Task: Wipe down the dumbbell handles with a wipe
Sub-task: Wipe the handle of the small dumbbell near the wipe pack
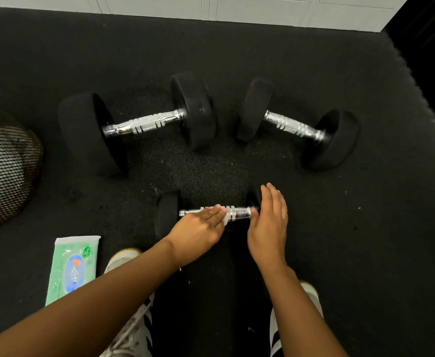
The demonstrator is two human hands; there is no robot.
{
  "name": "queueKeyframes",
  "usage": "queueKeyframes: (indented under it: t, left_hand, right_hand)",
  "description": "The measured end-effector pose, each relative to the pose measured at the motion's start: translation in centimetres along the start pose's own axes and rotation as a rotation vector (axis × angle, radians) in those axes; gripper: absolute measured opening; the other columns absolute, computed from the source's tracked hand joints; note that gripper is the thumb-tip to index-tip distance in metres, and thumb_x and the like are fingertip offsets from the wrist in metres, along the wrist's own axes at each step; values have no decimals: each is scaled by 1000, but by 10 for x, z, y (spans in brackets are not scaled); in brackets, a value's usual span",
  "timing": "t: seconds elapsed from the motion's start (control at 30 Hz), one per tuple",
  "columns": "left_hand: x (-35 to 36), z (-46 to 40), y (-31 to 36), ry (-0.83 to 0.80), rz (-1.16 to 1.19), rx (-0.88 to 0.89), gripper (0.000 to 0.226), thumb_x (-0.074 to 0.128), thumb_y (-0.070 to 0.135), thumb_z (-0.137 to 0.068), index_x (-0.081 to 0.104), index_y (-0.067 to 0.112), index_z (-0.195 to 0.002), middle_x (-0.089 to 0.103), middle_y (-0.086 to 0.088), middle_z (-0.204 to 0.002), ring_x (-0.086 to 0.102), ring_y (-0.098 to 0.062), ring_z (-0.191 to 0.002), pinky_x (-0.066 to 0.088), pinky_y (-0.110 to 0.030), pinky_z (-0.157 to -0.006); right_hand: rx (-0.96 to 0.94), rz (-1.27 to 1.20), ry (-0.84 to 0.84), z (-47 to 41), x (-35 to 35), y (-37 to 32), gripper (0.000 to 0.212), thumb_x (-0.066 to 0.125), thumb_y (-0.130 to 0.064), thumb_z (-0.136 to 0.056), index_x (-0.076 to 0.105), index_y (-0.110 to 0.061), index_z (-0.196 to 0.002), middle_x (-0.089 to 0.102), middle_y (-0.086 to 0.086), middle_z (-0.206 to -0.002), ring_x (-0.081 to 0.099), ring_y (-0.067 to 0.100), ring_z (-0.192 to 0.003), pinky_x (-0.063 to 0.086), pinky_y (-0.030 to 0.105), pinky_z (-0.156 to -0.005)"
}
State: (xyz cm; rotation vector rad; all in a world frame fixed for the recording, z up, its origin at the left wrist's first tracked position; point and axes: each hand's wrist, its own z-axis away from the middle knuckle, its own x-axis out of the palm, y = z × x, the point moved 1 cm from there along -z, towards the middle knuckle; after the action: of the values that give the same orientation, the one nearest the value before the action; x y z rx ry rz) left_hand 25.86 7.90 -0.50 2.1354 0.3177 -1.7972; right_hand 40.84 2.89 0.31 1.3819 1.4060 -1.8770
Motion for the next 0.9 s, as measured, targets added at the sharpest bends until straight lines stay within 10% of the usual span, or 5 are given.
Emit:
queueKeyframes:
  t: [0.27, 0.4, 0.7, 0.9]
  left_hand:
    - [-14, 0, -2, -130, 91, -158, 44, 86, 6, -51, 72, 1, -92, 70, -18, -102, 69, -26, -91, 59, -35, -69]
    - [-18, -20, -5, -290, 227, -451, 35, 58, 8, -86, 56, 8, -120, 59, -13, -123, 60, -30, -107, 50, -36, -85]
    - [-16, -57, -22, -416, 398, -731, 29, 57, 7, -87, 66, 22, -110, 66, -8, -103, 63, -24, -91, 53, -37, -81]
    - [-26, -60, 2, -461, 206, -588, 27, 56, 10, -87, 58, 15, -114, 62, -10, -106, 59, -27, -97, 46, -34, -76]
  right_hand:
    - [-10, -5, 14, -1, 1, 1, 52, 52, -8, -90, 33, -9, -139, 31, 5, -147, 19, 21, -138, 16, 33, -112]
    - [-11, -15, 29, 0, 1, 1, 53, 53, -8, -90, 33, -9, -139, 31, 6, -147, 19, 21, -138, 15, 33, -111]
    - [8, -12, 7, 0, 0, 1, 53, 51, -10, -91, 32, -11, -140, 29, 3, -148, 17, 19, -138, 14, 32, -112]
    - [23, 6, 13, 1, 1, 0, 53, 52, -10, -91, 31, -11, -140, 29, 4, -148, 17, 19, -138, 13, 32, -112]
